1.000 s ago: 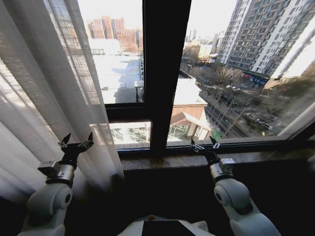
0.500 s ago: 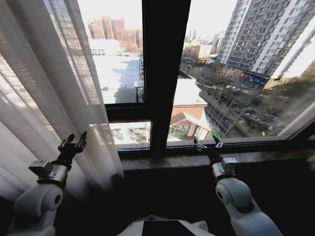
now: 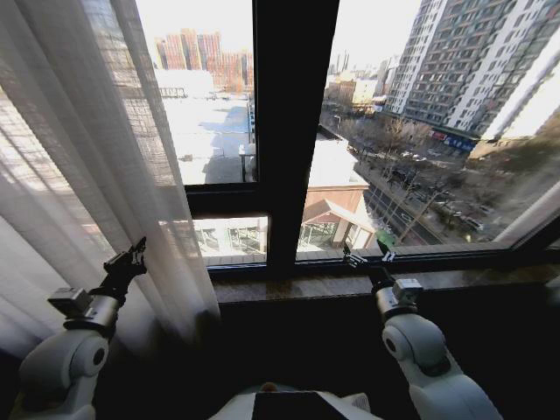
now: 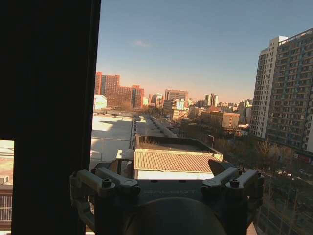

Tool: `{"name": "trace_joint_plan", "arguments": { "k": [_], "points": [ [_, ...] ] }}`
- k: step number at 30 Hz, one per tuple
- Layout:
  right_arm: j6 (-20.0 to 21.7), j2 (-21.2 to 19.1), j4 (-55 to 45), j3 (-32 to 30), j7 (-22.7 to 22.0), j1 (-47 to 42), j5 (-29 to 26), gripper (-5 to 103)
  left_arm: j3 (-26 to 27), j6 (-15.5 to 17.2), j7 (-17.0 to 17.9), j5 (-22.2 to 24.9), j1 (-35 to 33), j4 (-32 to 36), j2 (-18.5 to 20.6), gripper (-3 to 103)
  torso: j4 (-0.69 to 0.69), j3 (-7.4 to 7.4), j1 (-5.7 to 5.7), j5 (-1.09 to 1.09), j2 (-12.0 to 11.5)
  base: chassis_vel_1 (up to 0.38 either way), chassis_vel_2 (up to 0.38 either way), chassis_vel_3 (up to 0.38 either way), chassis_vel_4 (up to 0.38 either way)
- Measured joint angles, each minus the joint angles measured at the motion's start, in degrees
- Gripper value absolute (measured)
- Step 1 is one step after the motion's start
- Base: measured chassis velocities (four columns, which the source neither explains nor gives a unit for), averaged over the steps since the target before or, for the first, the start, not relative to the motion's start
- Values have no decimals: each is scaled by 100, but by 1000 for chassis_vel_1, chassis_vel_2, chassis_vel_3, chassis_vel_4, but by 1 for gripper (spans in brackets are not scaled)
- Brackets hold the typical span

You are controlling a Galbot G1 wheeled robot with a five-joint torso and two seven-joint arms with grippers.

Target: Open the curtains by pulling them apart, changing their state from closed to fully open.

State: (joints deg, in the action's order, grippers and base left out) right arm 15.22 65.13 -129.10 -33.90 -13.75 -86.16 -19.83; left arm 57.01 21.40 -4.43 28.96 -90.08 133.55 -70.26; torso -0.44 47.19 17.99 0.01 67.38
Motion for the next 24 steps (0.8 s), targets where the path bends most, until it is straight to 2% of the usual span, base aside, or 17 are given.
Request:
{"name": "trace_joint_plan", "arguments": {
  "k": [24],
  "points": [
    [14,13,-49,22,76,-36,238,100,-94,22,13,-91,29,111,-20,0,0,0,0,0,0,7,6,-7,-8]
  ]
}}
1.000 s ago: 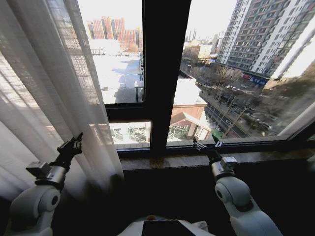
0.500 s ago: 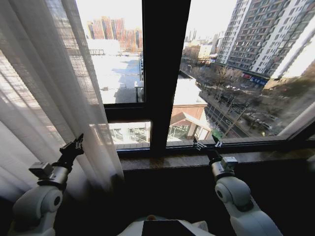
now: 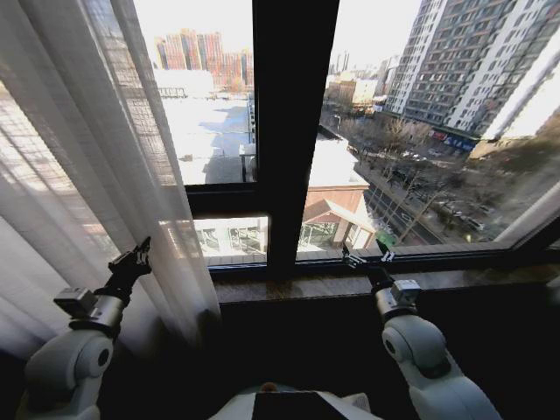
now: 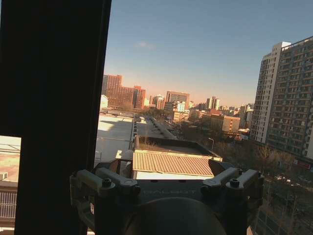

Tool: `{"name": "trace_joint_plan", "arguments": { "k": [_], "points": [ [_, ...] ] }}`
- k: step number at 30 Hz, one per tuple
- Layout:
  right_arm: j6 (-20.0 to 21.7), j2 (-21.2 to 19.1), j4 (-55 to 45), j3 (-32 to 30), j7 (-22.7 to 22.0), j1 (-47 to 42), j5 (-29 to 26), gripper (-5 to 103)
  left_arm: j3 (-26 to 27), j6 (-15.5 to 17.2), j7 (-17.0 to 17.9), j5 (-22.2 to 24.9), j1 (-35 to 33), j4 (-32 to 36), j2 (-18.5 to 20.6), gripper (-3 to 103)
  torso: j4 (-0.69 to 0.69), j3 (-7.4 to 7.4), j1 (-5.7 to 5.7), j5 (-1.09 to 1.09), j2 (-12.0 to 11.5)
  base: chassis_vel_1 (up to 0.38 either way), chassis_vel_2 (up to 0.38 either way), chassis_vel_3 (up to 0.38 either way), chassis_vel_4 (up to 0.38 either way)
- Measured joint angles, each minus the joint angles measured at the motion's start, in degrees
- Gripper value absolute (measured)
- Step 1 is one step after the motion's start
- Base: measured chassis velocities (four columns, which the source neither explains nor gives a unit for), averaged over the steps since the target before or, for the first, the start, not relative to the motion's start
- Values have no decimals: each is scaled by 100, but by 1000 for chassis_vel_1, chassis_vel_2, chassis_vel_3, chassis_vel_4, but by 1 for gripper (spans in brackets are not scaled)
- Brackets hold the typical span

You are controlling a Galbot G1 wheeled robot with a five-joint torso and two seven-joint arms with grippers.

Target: Open the curtains by pulling them apart, changing their state from closed to fully open.

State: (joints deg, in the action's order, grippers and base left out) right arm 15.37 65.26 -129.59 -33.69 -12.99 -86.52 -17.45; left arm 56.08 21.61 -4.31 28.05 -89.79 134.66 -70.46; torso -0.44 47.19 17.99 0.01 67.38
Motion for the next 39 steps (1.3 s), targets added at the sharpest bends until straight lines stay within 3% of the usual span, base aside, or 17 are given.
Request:
{"name": "trace_joint_plan", "arguments": {
  "k": [12,39],
  "points": [
    [1,-2,-13,8,-15,-3,1,100,25,-24,6,-21,-50,77,-67,0,2,0,0,-2,0,170,172,-181,-173],
    [-21,15,2,25,-20,-10,-2,100,-52,-50,13,-164,-238,309,-303,0,0,0,1,0,0,346,341,-347,-345]
  ]
}}
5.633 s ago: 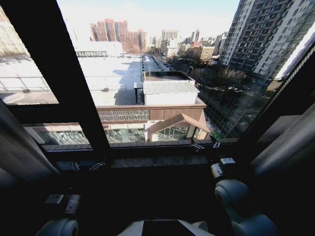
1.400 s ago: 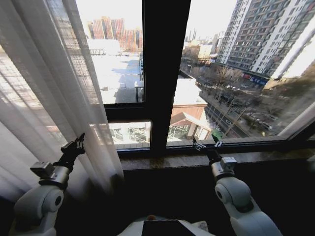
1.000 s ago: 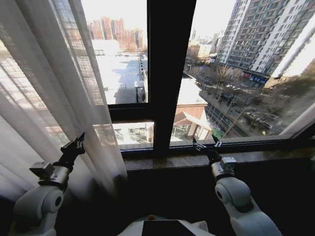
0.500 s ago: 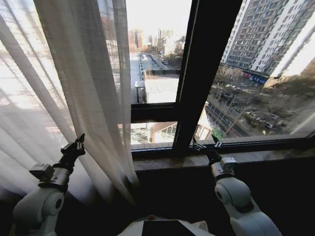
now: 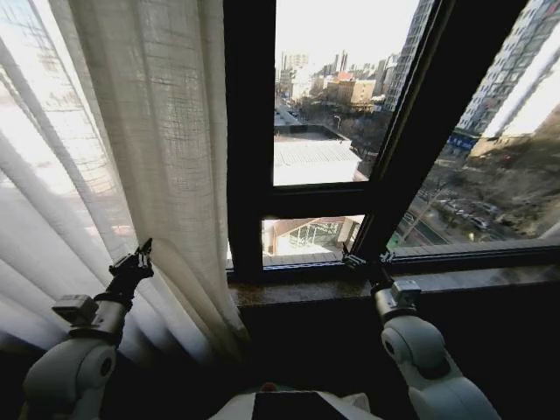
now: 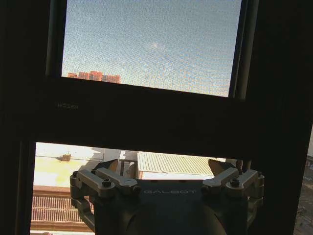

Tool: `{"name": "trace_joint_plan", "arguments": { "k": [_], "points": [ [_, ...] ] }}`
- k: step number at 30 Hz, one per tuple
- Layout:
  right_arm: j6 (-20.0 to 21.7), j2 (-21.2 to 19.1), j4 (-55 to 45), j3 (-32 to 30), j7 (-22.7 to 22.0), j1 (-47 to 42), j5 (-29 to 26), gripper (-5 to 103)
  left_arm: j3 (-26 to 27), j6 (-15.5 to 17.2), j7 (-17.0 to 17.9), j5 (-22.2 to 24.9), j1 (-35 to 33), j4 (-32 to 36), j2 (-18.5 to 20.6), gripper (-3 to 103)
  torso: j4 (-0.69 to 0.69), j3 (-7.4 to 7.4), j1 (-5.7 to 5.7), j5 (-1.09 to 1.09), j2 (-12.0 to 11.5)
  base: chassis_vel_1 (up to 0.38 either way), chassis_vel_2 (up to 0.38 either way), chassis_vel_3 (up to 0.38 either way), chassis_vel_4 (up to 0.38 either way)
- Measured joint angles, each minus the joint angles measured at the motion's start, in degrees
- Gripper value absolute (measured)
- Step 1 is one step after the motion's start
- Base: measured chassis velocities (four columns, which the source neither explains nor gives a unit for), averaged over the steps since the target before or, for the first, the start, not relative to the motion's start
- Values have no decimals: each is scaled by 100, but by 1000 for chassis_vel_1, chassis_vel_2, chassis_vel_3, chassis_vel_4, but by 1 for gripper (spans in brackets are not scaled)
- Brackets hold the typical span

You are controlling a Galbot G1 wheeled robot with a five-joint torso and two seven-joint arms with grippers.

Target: Open the curtains by pulling them apart, changing their state from closed to fully open.

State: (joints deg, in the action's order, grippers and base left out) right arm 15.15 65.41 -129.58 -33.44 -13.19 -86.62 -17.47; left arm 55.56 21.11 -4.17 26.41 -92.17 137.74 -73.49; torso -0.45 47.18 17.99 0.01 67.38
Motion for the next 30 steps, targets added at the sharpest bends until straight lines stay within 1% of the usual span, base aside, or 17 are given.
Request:
{"name": "trace_joint_plan", "arguments": {
  "k": [9,16,20,26,27,30],
  "points": [
    [0,-60,13,15,3,40,-4,100,-19,-19,-2,-27,33,-21,-89,0,1,0,0,0,0,350,354,-355,-343],
    [1,-53,39,73,5,81,0,100,-3,-104,-19,-58,17,-42,-125,0,0,0,0,0,0,351,364,-359,-366],
    [2,-52,41,83,6,90,1,100,-1,-109,-19,-59,17,-44,-141,0,2,0,0,0,0,358,350,-352,-342],
    [4,-52,43,84,6,77,3,100,-23,-115,-24,-75,17,-45,-193,0,1,0,0,0,0,365,356,-354,-341],
    [4,-51,43,84,6,74,4,100,-25,-116,-28,-81,15,-45,-200,0,-1,0,-1,0,0,349,365,-333,-350],
    [-1,-41,43,96,34,70,3,100,-21,-118,-29,-83,9,-31,-204,0,2,0,0,-1,0,361,347,-357,-338]
  ]
}}
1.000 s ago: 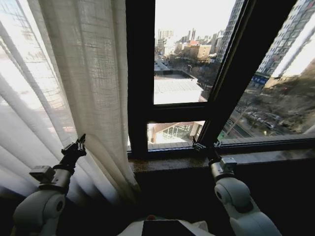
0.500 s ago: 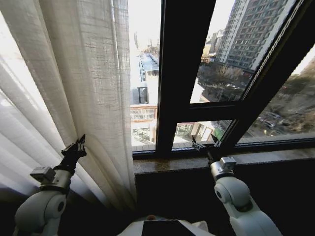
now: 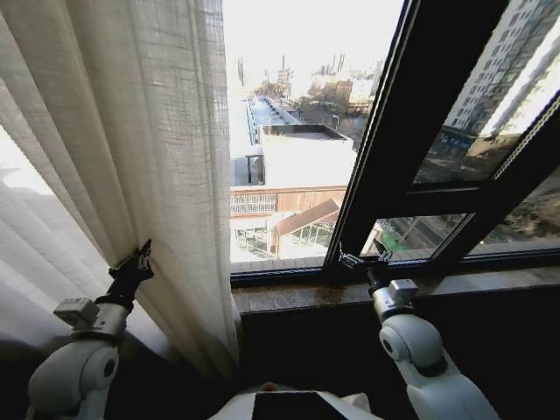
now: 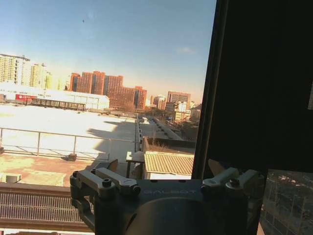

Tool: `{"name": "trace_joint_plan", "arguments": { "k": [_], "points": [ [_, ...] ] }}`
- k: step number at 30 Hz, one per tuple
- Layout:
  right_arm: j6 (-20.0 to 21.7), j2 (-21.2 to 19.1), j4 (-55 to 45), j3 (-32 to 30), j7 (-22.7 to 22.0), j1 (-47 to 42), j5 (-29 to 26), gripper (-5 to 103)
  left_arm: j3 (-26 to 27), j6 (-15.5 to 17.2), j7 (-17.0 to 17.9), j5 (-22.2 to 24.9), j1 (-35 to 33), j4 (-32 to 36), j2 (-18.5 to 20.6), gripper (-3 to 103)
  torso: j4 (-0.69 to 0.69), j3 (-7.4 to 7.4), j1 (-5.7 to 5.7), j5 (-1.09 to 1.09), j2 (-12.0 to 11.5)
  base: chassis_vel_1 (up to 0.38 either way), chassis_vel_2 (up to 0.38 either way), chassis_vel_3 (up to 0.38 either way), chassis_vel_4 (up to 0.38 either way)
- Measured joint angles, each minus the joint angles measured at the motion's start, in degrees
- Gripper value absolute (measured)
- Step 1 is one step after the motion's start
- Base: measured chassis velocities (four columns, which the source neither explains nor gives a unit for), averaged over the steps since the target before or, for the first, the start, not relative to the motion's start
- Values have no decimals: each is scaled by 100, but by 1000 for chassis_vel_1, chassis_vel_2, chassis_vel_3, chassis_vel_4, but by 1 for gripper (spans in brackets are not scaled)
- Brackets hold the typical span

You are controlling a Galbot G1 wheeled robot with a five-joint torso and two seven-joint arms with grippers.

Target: Open the curtains by pulling them apart, changing their state from closed to fully open.

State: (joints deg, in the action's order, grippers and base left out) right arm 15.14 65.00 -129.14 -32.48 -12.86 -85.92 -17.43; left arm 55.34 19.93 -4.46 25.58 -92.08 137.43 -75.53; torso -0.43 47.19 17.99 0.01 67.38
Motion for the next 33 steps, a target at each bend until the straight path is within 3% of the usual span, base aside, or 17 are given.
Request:
{"name": "trace_joint_plan", "arguments": {
  "k": [7,18,22,25,31,33],
  "points": [
    [-56,14,0,46,24,0,-2,100,8,-5,0,1,-7,21,-24,0,0,-1,0,-2,0,283,288,-294,-285],
    [-71,19,45,91,24,-8,-1,100,66,-74,8,12,-63,67,-219,0,-2,1,0,6,-1,10,21,-9,-16],
    [-84,32,93,101,25,-5,8,100,351,-80,70,208,22,72,-339,0,-1,0,0,3,0,-12,-9,14,5],
    [-101,37,144,107,36,0,23,100,892,57,353,611,174,30,-435,0,-1,0,0,-5,0,0,0,0,0],
    [-132,36,221,108,61,32,30,100,1779,71,633,834,233,-269,-395,0,-1,0,0,1,0,0,0,0,0],
    [-140,38,235,110,64,35,33,100,1855,70,657,873,228,-310,-383,0,-1,0,0,2,0,0,0,0,0]
  ]
}}
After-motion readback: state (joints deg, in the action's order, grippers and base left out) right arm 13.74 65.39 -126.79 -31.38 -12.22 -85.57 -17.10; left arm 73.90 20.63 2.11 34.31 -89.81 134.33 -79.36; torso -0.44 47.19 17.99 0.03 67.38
